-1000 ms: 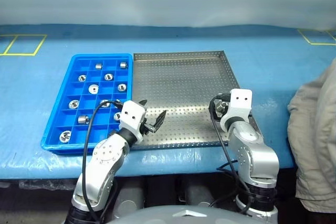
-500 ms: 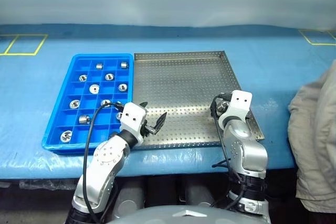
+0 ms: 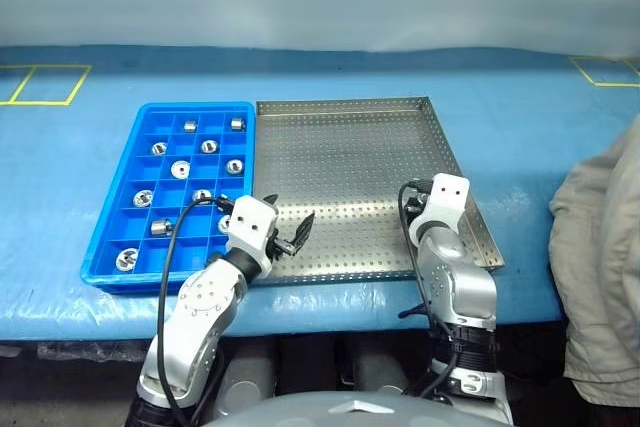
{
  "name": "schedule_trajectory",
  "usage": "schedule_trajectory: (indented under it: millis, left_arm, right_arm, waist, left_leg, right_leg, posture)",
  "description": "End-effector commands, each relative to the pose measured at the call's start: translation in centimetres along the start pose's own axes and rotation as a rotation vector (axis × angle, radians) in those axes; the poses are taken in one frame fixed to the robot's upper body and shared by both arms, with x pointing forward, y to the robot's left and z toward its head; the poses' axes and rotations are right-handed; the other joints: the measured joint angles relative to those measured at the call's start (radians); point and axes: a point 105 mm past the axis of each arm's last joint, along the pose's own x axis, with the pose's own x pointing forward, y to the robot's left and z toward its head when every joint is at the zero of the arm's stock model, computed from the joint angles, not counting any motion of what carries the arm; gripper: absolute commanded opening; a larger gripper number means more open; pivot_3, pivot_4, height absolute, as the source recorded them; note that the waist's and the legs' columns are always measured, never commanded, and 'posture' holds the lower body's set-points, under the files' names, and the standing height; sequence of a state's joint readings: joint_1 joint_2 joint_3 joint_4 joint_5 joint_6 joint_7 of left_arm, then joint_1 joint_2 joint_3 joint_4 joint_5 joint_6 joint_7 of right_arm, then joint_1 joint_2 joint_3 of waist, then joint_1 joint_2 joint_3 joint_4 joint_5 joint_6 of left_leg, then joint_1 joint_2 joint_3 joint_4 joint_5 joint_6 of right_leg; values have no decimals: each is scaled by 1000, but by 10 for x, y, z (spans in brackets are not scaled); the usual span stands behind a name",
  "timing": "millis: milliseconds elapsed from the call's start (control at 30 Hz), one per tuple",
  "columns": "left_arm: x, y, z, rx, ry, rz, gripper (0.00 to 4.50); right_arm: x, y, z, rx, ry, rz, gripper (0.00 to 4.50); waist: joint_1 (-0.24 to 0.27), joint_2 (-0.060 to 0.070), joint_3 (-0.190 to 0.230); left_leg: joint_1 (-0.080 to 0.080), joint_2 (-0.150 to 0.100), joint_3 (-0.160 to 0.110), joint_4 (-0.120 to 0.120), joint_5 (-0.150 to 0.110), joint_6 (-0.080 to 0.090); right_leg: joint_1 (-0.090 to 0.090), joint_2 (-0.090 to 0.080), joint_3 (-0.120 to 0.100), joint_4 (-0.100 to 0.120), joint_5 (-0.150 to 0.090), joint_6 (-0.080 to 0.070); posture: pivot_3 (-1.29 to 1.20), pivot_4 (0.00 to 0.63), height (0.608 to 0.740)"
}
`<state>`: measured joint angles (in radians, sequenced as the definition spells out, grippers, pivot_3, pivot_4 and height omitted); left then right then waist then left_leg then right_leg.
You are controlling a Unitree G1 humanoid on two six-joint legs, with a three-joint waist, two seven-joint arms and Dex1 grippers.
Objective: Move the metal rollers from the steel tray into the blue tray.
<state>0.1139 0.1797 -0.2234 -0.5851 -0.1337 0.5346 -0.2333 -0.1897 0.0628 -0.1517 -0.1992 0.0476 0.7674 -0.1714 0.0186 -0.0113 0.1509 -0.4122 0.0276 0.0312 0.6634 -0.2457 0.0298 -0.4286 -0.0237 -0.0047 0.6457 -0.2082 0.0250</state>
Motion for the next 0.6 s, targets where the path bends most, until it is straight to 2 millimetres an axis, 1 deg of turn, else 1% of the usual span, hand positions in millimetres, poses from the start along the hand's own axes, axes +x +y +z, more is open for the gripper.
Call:
schedule_trajectory:
  millis: [33, 200, 267, 367, 467, 567, 600]
  left_arm:
    - [-4, 6, 15, 11, -67, 61, 3992]
    - [-14, 13, 16, 14, -87, 125, 3992]
    - [-20, 18, 17, 31, -96, 170, 3992]
    - [-31, 28, 20, 31, -130, 251, 3992]
    - [-43, 36, 23, 60, -153, 320, 3992]
    - [-57, 46, 23, 116, -150, 407, 3992]
    - [-63, 50, 23, 110, -150, 435, 3992]
  right_arm:
    - [-8, 26, 33, -42, -103, 131, 1773]
    - [-19, 71, 57, -144, -165, 362, 1773]
    - [-26, 93, 68, -186, -198, 467, 1773]
    - [-36, 123, 77, -230, -231, 608, 1773]
    - [-45, 149, 78, -269, -237, 738, 1773]
    - [-57, 174, 75, -314, -236, 866, 1773]
    - [-60, 181, 73, -321, -232, 900, 1773]
  waist:
    - [0, 0, 0]
    - [10, 0, 0]
    - [14, 0, 0]
    - [32, 0, 0]
    - [55, 0, 0]
    - [82, -1, 0]
    - [91, -1, 0]
  left_leg:
    - [0, 0, 0, 0, 0, 0]
    - [0, 0, 0, 0, 0, 0]
    - [0, 0, 0, 0, 0, 0]
    - [0, 0, -1, -1, 0, 0]
    - [0, 0, -1, -1, 0, 0]
    - [-1, 0, -2, -1, 0, 0]
    - [-1, 0, -2, -2, 0, 0]
  right_leg:
    - [0, 0, 0, 0, 0, 0]
    - [0, 0, 0, 0, 1, 1]
    - [0, 0, 0, 0, 1, 1]
    - [0, 0, -1, 0, 2, 4]
    - [0, 0, -2, -1, 2, 4]
    - [0, 0, -3, -1, 2, 3]
    - [-1, 0, -3, -1, 2, 3]
  posture:
    - [164, 150, 740]
    - [225, 150, 740]
    - [257, 150, 740]
    - [310, 150, 740]
    - [371, 150, 740]
    - [428, 150, 740]
    - [437, 150, 740]
